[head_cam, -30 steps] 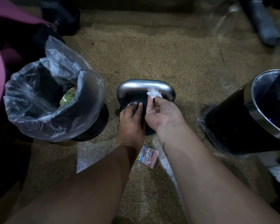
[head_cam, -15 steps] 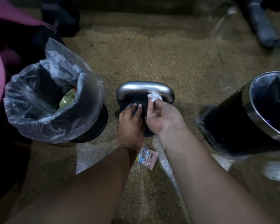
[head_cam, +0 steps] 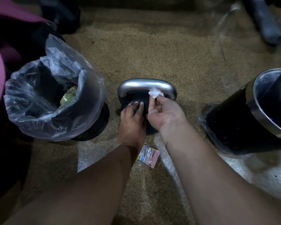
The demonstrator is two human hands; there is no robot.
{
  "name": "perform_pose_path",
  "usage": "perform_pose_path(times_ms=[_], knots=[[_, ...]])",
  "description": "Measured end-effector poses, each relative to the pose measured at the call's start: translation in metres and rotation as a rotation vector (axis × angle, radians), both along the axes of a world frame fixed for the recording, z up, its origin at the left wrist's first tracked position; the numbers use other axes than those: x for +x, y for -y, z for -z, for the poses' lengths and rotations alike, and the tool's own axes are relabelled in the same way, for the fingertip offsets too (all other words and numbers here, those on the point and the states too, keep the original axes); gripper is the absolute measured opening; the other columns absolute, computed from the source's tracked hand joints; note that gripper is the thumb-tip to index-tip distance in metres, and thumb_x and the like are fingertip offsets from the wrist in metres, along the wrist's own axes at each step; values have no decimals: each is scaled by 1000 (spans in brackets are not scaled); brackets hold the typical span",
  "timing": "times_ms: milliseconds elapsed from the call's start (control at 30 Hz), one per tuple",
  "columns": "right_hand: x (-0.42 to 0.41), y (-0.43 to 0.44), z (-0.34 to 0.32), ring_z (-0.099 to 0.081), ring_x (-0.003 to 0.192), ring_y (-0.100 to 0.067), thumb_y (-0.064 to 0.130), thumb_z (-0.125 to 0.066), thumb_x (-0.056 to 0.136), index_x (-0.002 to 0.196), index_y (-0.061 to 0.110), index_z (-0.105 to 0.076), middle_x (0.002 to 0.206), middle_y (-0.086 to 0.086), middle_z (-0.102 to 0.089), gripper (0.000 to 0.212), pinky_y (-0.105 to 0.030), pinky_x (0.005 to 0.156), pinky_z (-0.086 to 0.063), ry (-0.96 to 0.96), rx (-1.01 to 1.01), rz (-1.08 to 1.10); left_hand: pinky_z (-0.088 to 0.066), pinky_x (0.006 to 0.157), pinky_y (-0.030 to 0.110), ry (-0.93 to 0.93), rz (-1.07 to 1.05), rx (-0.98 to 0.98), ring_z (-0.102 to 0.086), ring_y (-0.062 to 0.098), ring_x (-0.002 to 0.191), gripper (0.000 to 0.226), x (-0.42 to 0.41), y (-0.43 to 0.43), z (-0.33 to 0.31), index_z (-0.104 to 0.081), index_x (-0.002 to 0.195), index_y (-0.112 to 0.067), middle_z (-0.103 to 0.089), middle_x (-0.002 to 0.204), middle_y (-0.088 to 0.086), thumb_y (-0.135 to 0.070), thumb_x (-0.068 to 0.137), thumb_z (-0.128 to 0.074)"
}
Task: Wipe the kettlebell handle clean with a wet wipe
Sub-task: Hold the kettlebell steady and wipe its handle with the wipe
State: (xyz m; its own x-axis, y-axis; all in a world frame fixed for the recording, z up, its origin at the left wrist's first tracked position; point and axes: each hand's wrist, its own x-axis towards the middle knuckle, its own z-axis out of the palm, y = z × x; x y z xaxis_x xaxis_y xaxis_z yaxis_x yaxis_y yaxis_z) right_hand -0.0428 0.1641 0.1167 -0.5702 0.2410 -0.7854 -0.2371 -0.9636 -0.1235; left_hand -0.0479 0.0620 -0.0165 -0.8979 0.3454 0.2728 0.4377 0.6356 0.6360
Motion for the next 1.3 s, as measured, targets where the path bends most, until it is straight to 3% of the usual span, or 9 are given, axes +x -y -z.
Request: perform_pose_path(times_ms=[100, 233, 367, 500, 600, 733, 800, 967, 1300], knots=[[0, -2, -1, -65, 105, -16, -3, -51, 95, 93, -3, -62, 84, -8, -64, 10, -22, 94, -50, -9, -8, -22, -26, 110, 15, 67, -27, 55, -39, 14, 131, 40, -1, -1, 1, -54, 139, -25, -49, 139, -1, -21, 99, -57], [-4, -6, -2, -62, 110, -17, -2, -52, 95, 88, -2, -60, 82, -7, -61, 10, -23, 95, -50, 55, -26, -2, -33, 111, 28, 33, -30, 22, -39, 19, 130, 41, -1, -1, 2, -55, 139, -20, -50, 140, 4, -20, 98, -59], [2, -3, -2, -64, 110, -18, -3, -53, 95, 86, -5, -61, 75, -9, -65, 11, -20, 88, -52, 6, -46, -21, -27, 111, 19, 53, -26, 25, -38, 18, 131, 41, -1, -2, 3, -54, 140, -20, -49, 140, 3, -23, 99, -57], [-4, -8, -2, -64, 80, -16, -4, -54, 94, 80, -3, -58, 56, -9, -64, 14, -23, 94, -50, 72, -29, -9, -23, 111, 17, 89, -44, 22, -37, 15, 132, 41, -1, -3, 2, -54, 140, -21, -49, 141, 1, -24, 99, -56], [2, -5, -4, -65, 100, -17, -3, -54, 94, 84, -5, -60, 73, -10, -65, 12, -22, 95, -50, 43, -42, -17, -17, 109, 7, 101, -29, 24, -35, 12, 131, 40, 0, -1, 0, -53, 140, -21, -48, 141, 2, -24, 100, -55], [-1, -6, -4, -61, 114, -17, -3, -54, 94, 83, -4, -59, 62, -9, -65, 12, -22, 95, -50, 56, -48, 14, -29, 114, 28, 85, -22, 40, -39, 23, 132, 40, 1, -2, -3, -55, 138, -17, -50, 140, 7, -19, 98, -57], [-2, -7, -6, -60, 115, -16, -1, -54, 95, 84, -3, -58, 74, -8, -62, 12, -23, 96, -49, 79, -51, 34, -35, 112, 36, 58, -19, 29, -42, 27, 130, 41, 2, -2, -4, -56, 137, -15, -51, 138, 9, -17, 97, -58], [2, -3, -3, -62, 114, -19, -4, -54, 94, 85, -6, -60, 83, -11, -62, 11, -25, 89, -54, -1, -59, 18, -35, 112, 40, 92, -8, 67, -42, 29, 131, 41, 4, -1, -7, -54, 139, -14, -50, 139, 11, -18, 98, -56], [-1, -4, -5, -59, 119, -16, -3, -52, 95, 83, -4, -57, 81, -8, -60, 13, -21, 96, -48, 32, -63, 36, -36, 112, 42, -13, 30, -136, -37, 28, 134, 48, 4, 2, -13, -55, 137, -14, -47, 144, 11, -11, 89, -60]])
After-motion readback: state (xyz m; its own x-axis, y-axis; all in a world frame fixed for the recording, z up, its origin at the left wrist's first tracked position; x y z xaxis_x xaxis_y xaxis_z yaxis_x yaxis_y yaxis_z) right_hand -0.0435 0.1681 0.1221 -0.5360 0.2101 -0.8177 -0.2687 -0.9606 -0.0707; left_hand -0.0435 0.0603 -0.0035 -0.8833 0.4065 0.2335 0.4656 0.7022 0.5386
